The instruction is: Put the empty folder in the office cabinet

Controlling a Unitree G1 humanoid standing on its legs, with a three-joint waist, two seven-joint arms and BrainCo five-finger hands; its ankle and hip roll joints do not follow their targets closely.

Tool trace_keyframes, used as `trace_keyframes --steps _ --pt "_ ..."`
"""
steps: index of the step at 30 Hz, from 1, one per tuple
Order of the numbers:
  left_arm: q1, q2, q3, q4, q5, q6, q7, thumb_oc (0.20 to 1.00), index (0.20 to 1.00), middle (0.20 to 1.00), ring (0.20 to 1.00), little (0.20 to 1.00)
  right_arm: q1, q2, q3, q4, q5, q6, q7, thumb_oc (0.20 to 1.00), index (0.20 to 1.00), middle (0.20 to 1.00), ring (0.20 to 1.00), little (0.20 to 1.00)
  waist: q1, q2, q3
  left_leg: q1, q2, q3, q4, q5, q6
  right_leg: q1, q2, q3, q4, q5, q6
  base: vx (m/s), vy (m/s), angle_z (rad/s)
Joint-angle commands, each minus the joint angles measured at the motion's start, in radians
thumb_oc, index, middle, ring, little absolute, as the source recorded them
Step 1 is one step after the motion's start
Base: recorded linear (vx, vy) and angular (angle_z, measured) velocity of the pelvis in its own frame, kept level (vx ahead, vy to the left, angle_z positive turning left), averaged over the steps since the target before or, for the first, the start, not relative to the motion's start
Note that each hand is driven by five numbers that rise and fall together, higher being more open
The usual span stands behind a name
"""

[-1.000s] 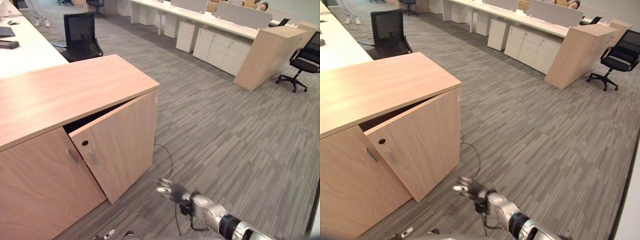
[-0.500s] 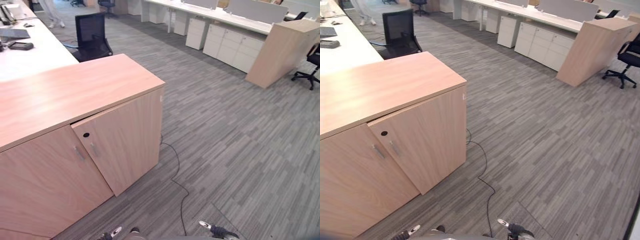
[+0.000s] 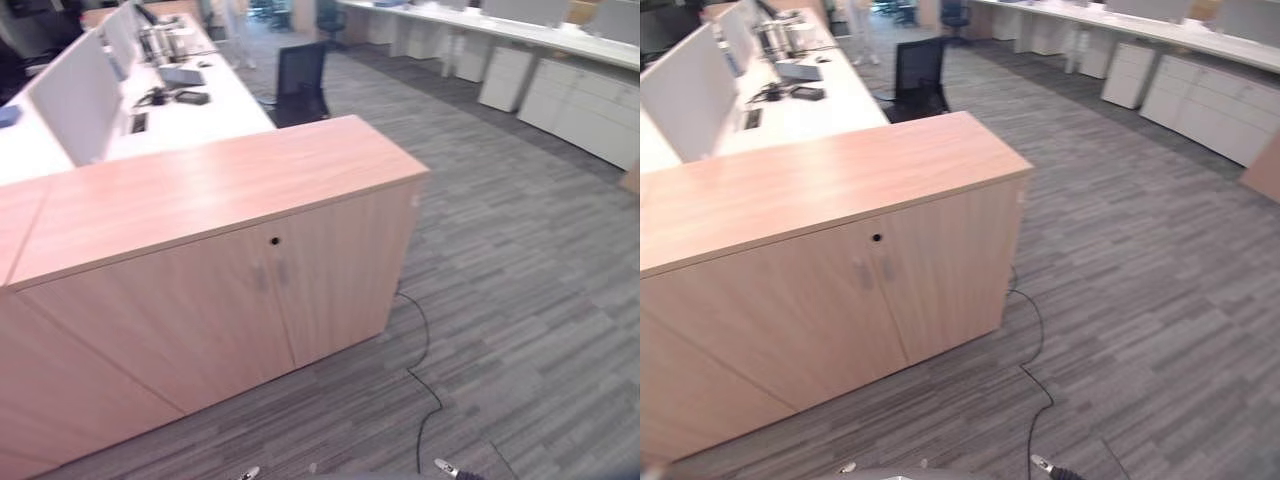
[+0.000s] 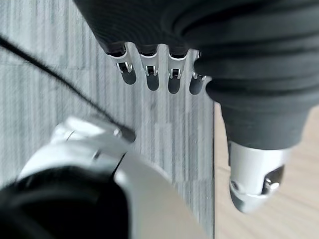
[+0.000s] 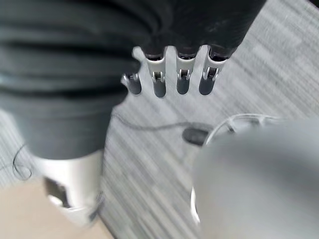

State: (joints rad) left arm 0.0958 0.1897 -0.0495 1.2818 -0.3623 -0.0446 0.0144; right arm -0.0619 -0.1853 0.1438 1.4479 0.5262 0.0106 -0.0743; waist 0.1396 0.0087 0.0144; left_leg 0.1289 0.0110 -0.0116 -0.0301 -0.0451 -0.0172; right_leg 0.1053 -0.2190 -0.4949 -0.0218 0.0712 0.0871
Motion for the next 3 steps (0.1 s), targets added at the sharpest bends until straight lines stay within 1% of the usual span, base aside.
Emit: trace_keyframes --steps 1,2,3 --pt "-0.027 -0.004 -0.002 0.022 0.097 -0.022 0.017 1.000 1.000 1.000 1.000 1.000 -0.050 0.028 -0.031 0.032 -0.035 -0.010 0.003 1.000 1.000 1.000 1.000 1.000 0.046 0.009 -0.022 -0.053 0.001 -0.086 0.005 -0.035 -0.015 0.000 -0.020 -0.040 0.054 -0.099 0.046 0.00 0.209 0.51" --pt "-0.026 -0.004 -0.003 0.022 0.097 -0.022 0.017 1.000 1.000 1.000 1.000 1.000 -0.049 0.029 -0.031 0.031 -0.035 -0.010 0.003 1.000 1.000 1.000 1.000 1.000 0.045 0.009 -0.023 -0.053 0.000 -0.087 0.004 -0.034 -0.014 0.000 -0.021 -0.042 0.055 -0.100 0.046 0.00 0.204 0.65" --pt "-0.023 0.000 -0.002 0.024 0.106 -0.023 0.022 1.000 1.000 1.000 1.000 1.000 -0.045 0.033 -0.033 0.029 -0.036 -0.010 0.001 1.000 1.000 1.000 1.000 1.000 0.051 0.008 -0.028 -0.052 -0.012 -0.098 -0.005 -0.031 -0.009 0.000 -0.035 -0.053 0.065 -0.097 0.055 0.00 0.112 0.76"
